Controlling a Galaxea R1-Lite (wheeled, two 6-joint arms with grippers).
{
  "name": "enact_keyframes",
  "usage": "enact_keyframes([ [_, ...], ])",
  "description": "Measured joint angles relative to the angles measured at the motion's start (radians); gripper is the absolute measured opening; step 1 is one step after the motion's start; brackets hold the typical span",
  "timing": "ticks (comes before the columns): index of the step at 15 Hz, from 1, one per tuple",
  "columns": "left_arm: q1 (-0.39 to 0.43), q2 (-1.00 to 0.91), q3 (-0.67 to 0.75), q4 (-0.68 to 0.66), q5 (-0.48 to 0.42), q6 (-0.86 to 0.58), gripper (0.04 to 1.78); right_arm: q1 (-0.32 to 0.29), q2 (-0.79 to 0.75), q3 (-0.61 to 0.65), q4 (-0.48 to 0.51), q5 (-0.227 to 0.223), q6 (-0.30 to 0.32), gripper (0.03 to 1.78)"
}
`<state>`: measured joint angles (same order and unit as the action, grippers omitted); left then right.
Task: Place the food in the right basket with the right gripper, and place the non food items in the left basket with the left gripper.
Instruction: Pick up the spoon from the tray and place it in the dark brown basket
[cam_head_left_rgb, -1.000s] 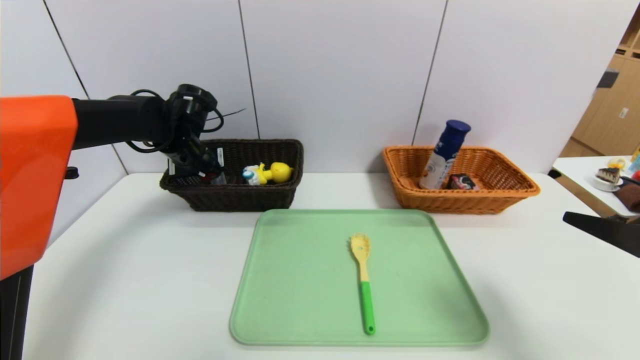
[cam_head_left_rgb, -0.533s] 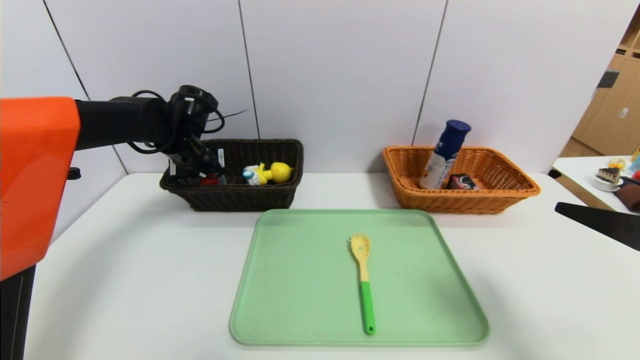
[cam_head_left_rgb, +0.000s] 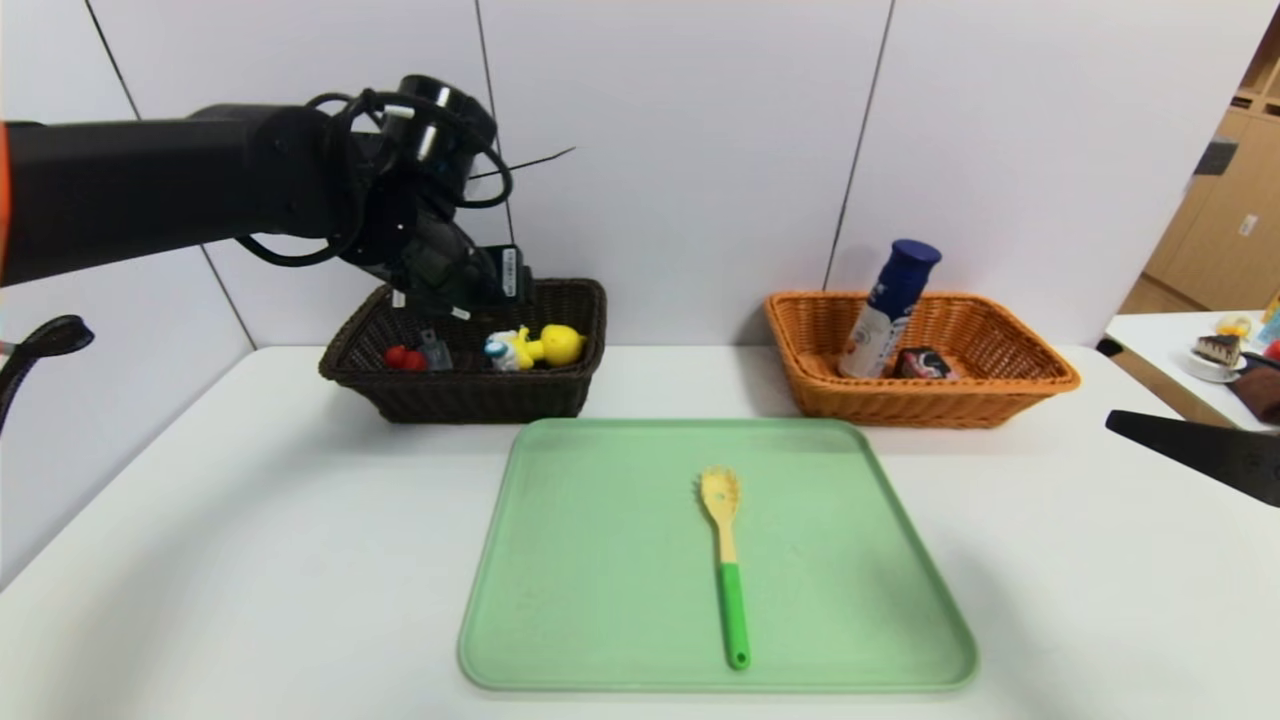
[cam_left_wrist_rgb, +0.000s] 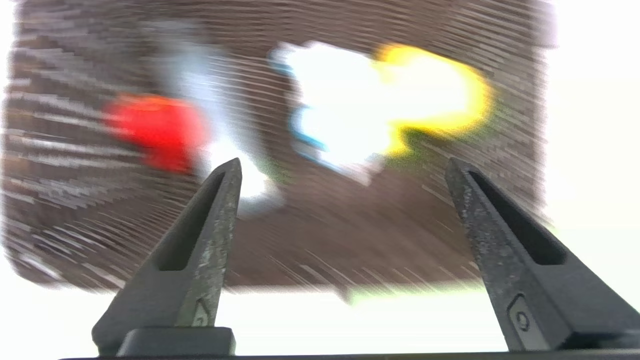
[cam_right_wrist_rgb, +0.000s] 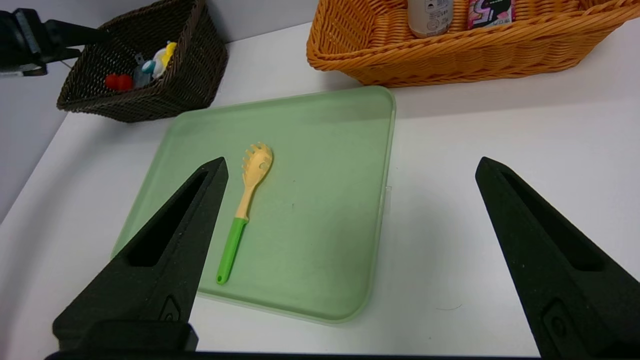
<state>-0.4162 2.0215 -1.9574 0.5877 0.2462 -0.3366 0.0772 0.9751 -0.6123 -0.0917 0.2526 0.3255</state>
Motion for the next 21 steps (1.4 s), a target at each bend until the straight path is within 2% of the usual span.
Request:
enact_keyframes([
  [2,-0.138,-0.055,0.000,0.091,0.021,-0.019,1.51,0.000,0.004,-0.002,0.008,0.000,0.000,1.71],
  [5,-0.328,-0.089,0.001,0.212,0.068,-0.142,1.57,0.001,0.005,0.001,0.012,-0.001,0.000,1.71],
  [8,-0.457,-0.063,0.002,0.304,0.108,-0.259,1.62,0.001,0.005,0.021,0.010,-0.001,-0.005,1.71],
  [11,-0.520,0.011,0.001,0.305,0.176,-0.368,1.64,0.001,0.004,0.045,0.006,0.000,-0.006,1.71],
  [14,-0.553,0.085,-0.002,0.302,0.179,-0.456,1.66,0.001,0.003,0.075,-0.001,0.000,-0.009,1.71],
  [21,-0.634,0.185,-0.003,0.266,0.185,-0.466,1.69,0.000,0.001,0.122,-0.004,0.003,-0.011,1.71],
])
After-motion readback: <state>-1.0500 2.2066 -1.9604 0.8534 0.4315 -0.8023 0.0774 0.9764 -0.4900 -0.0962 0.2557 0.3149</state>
